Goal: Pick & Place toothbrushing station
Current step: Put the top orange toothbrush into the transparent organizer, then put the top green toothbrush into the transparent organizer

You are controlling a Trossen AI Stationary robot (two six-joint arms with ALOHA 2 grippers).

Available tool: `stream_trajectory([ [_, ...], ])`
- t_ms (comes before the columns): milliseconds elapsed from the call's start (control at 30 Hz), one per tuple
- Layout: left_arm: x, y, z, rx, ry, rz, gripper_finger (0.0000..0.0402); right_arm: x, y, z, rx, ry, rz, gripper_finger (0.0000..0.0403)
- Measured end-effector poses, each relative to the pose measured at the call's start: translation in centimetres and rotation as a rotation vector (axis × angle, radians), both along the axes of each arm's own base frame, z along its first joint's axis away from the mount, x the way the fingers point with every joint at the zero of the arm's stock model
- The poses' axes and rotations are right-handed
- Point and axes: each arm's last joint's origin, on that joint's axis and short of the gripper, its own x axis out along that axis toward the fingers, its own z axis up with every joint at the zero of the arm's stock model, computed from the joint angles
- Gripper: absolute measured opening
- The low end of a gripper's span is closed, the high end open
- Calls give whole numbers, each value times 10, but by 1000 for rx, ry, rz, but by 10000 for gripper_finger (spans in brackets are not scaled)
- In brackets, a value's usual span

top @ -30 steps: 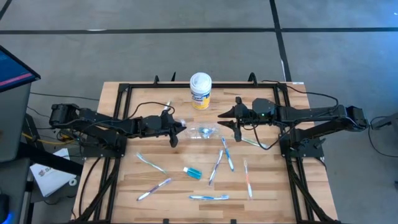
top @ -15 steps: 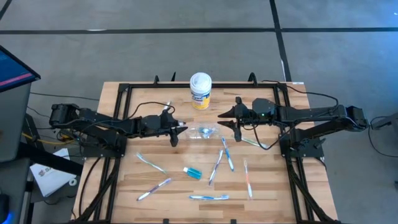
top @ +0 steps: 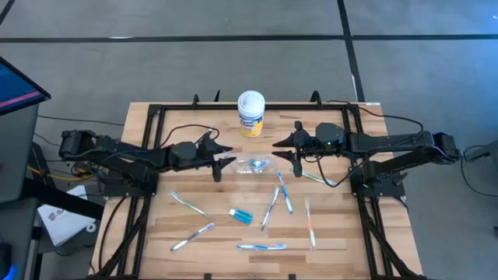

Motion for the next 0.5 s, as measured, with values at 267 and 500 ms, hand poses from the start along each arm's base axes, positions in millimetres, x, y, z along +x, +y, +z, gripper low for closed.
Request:
stream_trajectory([
  [267, -13, 0, 25, 33, -105, -5, 189, 0, 0, 0, 0, 0, -1, 118],
  [500, -22, 0, 33, 68, -115, 38, 178, 0, 0, 0, 0, 0, -1, 118],
])
